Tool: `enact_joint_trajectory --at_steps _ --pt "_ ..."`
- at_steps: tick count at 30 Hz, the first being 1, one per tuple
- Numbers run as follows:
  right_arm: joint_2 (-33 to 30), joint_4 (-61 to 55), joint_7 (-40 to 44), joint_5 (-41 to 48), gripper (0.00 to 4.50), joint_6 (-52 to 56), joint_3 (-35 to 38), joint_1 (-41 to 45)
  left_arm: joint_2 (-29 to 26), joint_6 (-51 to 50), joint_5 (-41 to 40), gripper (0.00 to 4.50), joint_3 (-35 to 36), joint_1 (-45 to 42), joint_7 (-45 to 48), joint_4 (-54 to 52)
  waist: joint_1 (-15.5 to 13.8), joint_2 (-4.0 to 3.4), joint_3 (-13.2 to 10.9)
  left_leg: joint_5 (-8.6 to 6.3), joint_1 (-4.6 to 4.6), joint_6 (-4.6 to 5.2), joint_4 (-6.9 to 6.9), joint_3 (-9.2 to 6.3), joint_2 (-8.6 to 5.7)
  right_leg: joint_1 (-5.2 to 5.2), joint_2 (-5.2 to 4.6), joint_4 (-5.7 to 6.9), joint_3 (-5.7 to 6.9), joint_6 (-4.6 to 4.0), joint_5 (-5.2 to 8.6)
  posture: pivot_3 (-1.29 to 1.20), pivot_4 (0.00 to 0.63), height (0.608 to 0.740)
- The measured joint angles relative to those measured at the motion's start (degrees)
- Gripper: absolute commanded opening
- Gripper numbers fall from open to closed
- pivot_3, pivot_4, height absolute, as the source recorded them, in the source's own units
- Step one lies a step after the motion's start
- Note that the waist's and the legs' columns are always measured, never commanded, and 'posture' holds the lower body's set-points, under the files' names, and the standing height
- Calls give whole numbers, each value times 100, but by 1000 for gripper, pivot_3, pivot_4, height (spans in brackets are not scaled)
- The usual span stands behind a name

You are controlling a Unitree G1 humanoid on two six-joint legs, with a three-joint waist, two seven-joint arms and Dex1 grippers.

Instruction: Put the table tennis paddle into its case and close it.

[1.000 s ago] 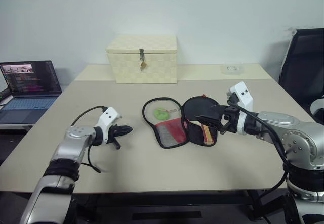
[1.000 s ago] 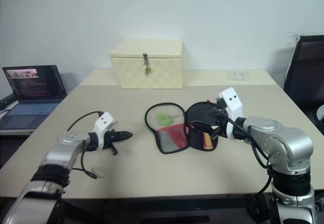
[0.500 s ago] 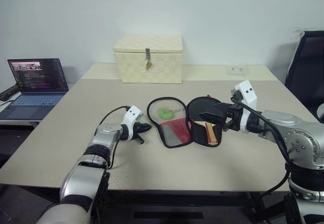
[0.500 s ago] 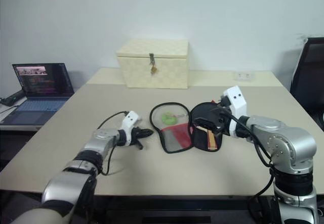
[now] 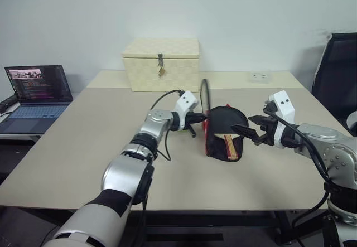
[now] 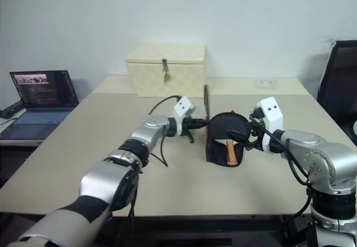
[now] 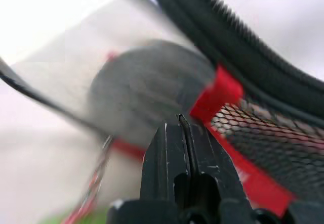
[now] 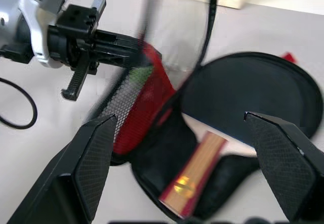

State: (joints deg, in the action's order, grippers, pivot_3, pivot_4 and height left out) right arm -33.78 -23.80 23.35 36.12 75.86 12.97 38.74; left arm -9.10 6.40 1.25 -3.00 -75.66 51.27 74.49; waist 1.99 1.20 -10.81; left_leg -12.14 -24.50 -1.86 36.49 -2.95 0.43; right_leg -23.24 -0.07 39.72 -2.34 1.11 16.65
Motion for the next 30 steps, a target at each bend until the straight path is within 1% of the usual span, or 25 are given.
enact_joint_trajectory --at_steps 3,6,9,13,17,20,26,30 --pt "-11 64 -117 -12 4420 99 116 0 199 1 13 54 2 -79 -138 57 12 0 0 0 1 0 0 1 0 -2 3 4 -2 0 0 0 150 740" --pt "-14 221 -207 -91 4420 92 141 -1 154 35 11 54 88 -96 -143 57 30 0 0 0 5 0 0 4 0 -3 4 11 -5 0 0 0 150 740" --pt "-11 502 -238 -232 4420 -54 48 -10 -47 71 -9 54 159 -45 -10 48 39 0 0 0 8 0 0 6 1 -3 4 14 -8 0 0 0 150 740" --pt "98 1113 -273 -564 4460 -476 -214 -5 -406 149 -147 19 417 284 257 -54 57 0 0 1 11 0 2 8 4 -3 4 17 -9 0 0 0 150 740" --pt "484 2207 -340 -933 4460 -1142 -516 106 -891 61 -519 19 652 1186 939 -852 126 -2 1 1 14 -2 3 12 18 -3 4 22 -15 -2 0 0 150 740" --pt "624 2993 -321 -1249 4460 -1637 -745 172 -1148 -323 -778 19 795 1806 1158 -1609 119 -3 0 2 11 -2 10 9 18 -4 2 23 -11 -2 0 0 150 740" --pt "703 4231 -206 -1857 4460 -2665 -1035 539 -1419 -1124 -1156 19 913 2589 1033 -3281 64 -3 0 1 6 -1 27 4 15 0 -3 29 -7 -1 -1 0 150 740" --pt "735 4888 26 -2092 4460 -2964 -1223 671 -1449 -1482 -1254 19 896 2827 882 -3837 39 -3 0 1 7 -1 35 3 16 1 -2 32 -6 -2 -1 0 150 740"
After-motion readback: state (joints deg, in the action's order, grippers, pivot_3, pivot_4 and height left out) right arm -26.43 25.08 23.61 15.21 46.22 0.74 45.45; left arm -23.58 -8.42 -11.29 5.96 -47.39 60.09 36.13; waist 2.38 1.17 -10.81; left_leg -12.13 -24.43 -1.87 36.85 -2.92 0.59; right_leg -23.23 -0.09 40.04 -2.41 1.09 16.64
